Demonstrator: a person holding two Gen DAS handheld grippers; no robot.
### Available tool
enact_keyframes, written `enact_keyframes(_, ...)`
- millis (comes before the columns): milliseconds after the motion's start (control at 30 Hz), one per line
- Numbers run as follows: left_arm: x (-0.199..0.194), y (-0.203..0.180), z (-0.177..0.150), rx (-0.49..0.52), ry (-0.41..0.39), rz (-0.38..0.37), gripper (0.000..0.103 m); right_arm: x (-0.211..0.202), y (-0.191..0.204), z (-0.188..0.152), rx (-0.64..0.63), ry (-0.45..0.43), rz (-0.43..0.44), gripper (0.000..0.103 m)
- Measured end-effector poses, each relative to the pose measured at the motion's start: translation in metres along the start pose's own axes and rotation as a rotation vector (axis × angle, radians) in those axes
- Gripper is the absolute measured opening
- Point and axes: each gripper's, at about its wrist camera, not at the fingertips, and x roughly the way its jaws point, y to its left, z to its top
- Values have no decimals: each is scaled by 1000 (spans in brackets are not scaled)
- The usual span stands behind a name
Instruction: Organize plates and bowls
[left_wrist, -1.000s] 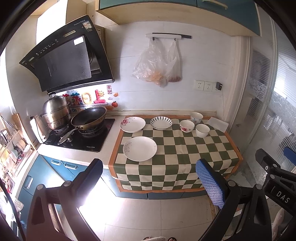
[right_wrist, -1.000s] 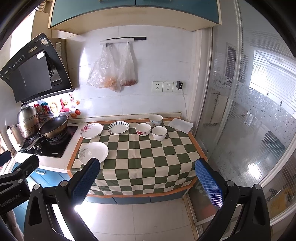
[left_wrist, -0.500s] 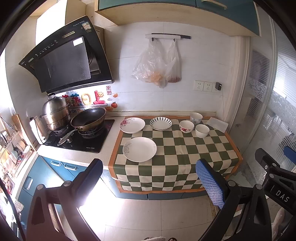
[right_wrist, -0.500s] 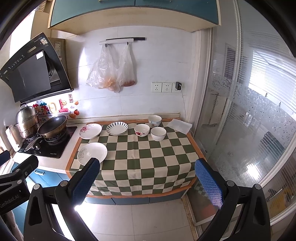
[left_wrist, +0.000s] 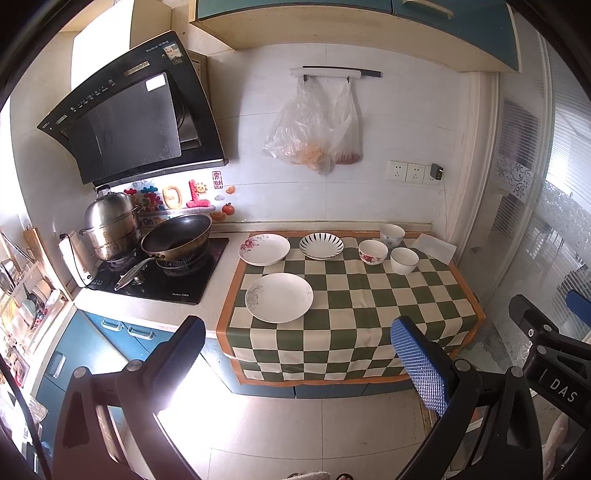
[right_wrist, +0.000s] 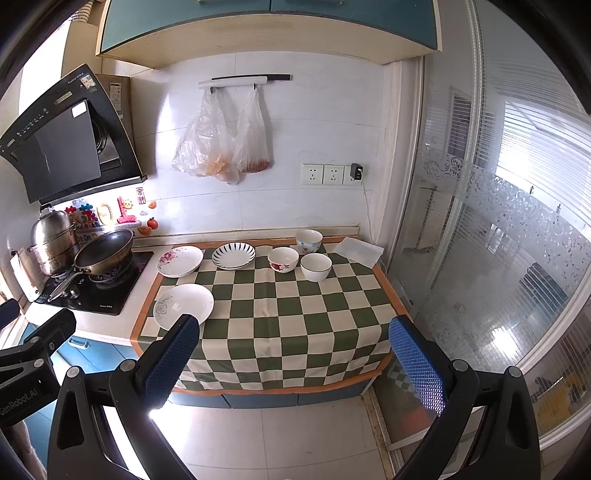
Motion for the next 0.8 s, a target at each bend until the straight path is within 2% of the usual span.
enact_keyframes(800, 2, 1, 4, 1, 2, -2, 103, 3, 0, 1, -1, -5, -6, 103)
